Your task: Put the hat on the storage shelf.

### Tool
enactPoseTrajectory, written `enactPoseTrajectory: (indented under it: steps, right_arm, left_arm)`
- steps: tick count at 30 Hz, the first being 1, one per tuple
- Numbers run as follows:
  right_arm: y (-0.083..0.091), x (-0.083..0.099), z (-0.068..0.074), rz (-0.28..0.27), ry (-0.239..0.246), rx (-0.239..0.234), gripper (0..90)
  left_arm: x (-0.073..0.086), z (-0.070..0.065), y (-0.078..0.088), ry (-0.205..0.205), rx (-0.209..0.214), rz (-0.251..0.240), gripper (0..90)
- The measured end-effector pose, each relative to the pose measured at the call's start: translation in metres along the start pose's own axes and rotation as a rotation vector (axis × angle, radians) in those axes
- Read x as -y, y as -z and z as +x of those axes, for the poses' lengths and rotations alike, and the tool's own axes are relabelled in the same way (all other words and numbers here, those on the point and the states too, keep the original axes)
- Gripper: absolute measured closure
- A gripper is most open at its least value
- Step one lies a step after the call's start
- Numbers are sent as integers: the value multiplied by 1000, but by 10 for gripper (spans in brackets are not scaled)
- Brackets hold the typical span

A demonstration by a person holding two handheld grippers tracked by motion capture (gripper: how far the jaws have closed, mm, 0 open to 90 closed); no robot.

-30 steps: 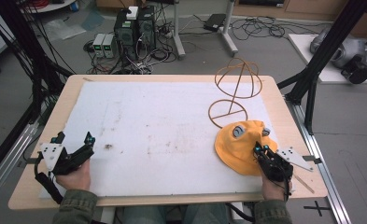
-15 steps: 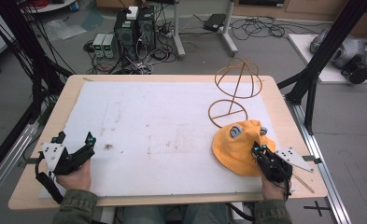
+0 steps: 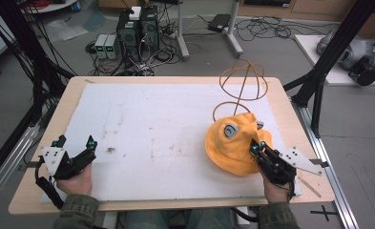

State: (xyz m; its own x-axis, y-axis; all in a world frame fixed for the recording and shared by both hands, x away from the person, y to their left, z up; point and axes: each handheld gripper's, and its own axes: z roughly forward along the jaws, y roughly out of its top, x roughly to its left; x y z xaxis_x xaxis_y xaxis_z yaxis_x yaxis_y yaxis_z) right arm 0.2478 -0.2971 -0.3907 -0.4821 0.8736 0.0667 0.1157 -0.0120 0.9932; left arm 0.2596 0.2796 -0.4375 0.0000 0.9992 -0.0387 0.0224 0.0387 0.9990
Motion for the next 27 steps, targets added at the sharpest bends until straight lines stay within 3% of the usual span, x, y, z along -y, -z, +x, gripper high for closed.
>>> enactPoseTrajectory:
  steps: [7, 12, 19, 26, 27]
  right_arm:
    - [12, -25, 3, -100, 27, -70, 881]
    - [14, -46, 1, -171, 38, -61, 881]
    - [5, -65, -4, -210, 35, -58, 881]
    - [1, -75, 6, -233, 50, -89, 881]
    - [3, -79, 8, -258, 54, -91, 881]
  left_arm:
    - [0, 0, 1, -4, -1, 4, 111]
    - [1, -2, 0, -8, 2, 8, 113]
    - [1, -4, -1, -13, 3, 10, 114]
    - [2, -2, -2, -11, 2, 14, 116]
    - [1, -2, -2, -12, 2, 14, 116]
